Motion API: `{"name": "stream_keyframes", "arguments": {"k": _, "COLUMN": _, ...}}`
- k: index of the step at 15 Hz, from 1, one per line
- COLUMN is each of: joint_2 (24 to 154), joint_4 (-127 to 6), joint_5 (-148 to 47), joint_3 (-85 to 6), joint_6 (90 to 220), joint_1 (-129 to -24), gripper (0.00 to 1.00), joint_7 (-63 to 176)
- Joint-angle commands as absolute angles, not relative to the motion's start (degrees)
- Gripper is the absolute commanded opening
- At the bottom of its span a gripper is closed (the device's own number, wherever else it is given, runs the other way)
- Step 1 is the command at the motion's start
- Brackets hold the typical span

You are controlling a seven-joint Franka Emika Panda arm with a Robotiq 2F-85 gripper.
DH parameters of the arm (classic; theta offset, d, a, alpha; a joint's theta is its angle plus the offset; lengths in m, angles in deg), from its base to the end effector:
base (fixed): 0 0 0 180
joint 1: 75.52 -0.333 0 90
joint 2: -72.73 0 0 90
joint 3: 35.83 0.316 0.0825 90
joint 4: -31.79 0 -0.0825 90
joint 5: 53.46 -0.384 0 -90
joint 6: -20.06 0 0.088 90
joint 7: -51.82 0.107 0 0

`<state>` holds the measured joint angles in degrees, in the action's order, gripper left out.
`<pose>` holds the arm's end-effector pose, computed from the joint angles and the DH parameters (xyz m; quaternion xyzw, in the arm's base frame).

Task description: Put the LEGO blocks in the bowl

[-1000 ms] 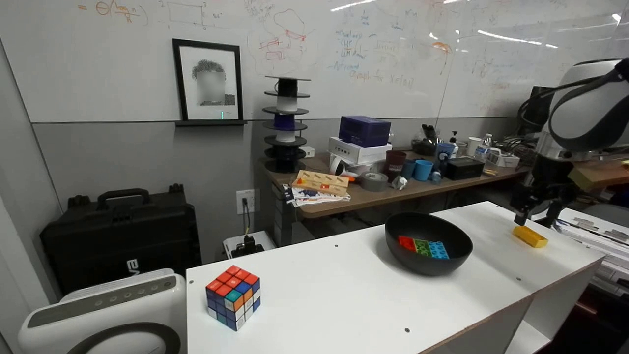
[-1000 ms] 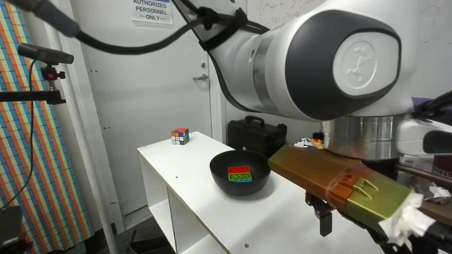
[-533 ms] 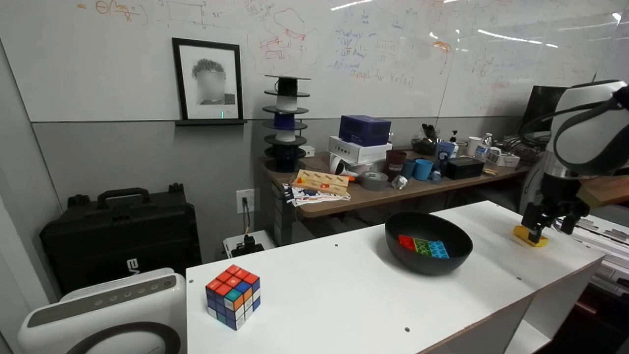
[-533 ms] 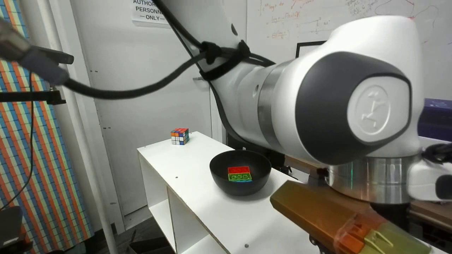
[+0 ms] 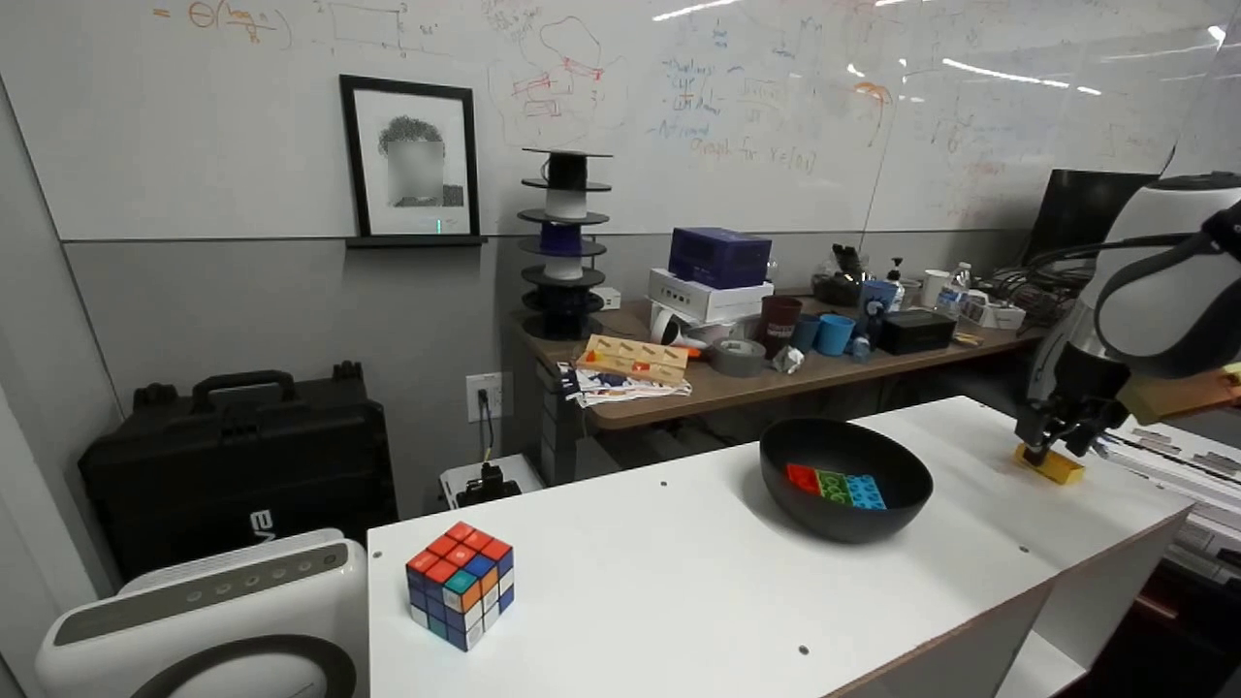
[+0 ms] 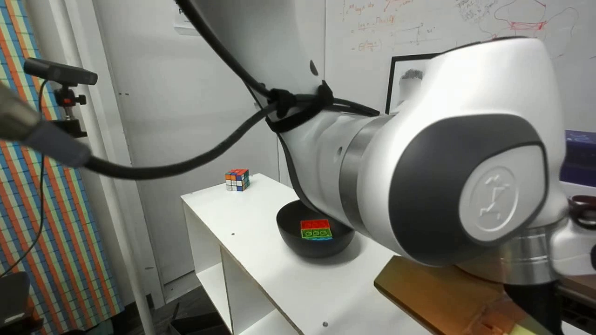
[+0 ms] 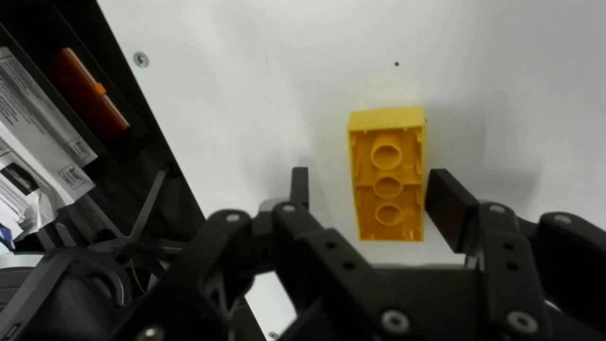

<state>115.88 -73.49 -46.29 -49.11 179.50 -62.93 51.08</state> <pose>0.5982 -0.2723 0.1451 0.9819 -0.1225 0.0745 0.1234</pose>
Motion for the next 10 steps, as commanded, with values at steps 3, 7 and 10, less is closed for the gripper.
{"name": "stream_keyframes", "arguments": {"k": 3, "joint_2": 114.91, "joint_4": -75.33, "joint_5": -48.34, "joint_3": -46.12, "joint_6": 183.72, "joint_1": -61.48, "gripper": 0.19, "joint_7": 49.26}}
{"name": "stream_keyframes", "arguments": {"k": 7, "joint_2": 114.34, "joint_4": -76.5, "joint_5": -48.63, "joint_3": -45.98, "joint_6": 184.12, "joint_1": -61.11, "gripper": 0.12, "joint_7": 49.23}}
{"name": "stream_keyframes", "arguments": {"k": 10, "joint_2": 112.73, "joint_4": -76.46, "joint_5": -49.4, "joint_3": -45.94, "joint_6": 181.65, "joint_1": -61.73, "gripper": 0.12, "joint_7": 50.58}}
